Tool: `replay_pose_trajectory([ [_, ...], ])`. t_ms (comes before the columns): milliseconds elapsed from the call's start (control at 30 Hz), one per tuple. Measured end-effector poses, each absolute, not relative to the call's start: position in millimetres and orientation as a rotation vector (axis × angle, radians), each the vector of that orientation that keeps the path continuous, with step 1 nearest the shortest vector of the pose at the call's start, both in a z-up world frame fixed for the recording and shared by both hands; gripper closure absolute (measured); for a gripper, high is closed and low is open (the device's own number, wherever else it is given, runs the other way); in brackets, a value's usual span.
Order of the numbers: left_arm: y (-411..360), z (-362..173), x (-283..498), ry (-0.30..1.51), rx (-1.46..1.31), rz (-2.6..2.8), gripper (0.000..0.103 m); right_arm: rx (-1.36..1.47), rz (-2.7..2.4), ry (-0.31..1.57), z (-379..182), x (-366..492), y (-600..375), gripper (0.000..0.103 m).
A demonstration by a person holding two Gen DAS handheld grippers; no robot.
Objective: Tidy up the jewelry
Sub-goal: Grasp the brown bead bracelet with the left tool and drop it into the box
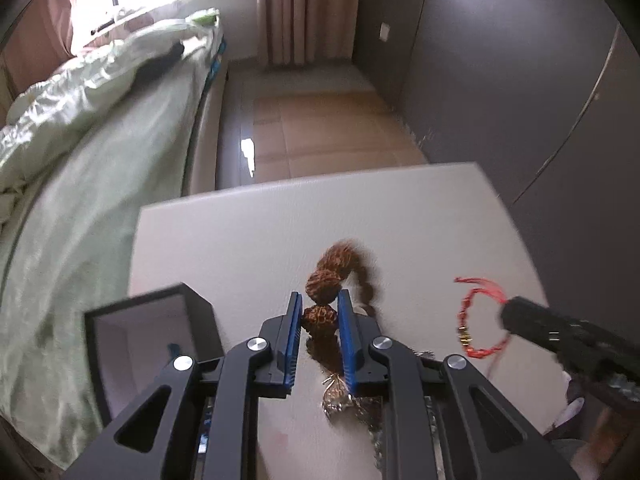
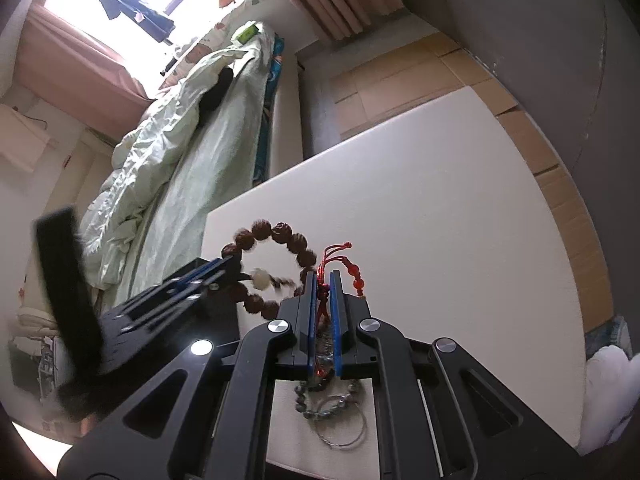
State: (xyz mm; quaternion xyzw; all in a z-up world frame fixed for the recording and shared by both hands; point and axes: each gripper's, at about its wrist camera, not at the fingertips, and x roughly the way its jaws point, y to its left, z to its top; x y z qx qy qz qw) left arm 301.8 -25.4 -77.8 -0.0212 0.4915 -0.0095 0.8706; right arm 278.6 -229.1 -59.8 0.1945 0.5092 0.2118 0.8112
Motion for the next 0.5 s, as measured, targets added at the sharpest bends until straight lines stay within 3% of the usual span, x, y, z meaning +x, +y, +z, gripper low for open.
replay_pose_trajectory([
  [500, 17.6, 3.5, 256.4, 0.897, -0.048, 0.043, 0.087, 0.467, 0.593, 0.988, -32.5, 267.7, -196.6, 0.095],
])
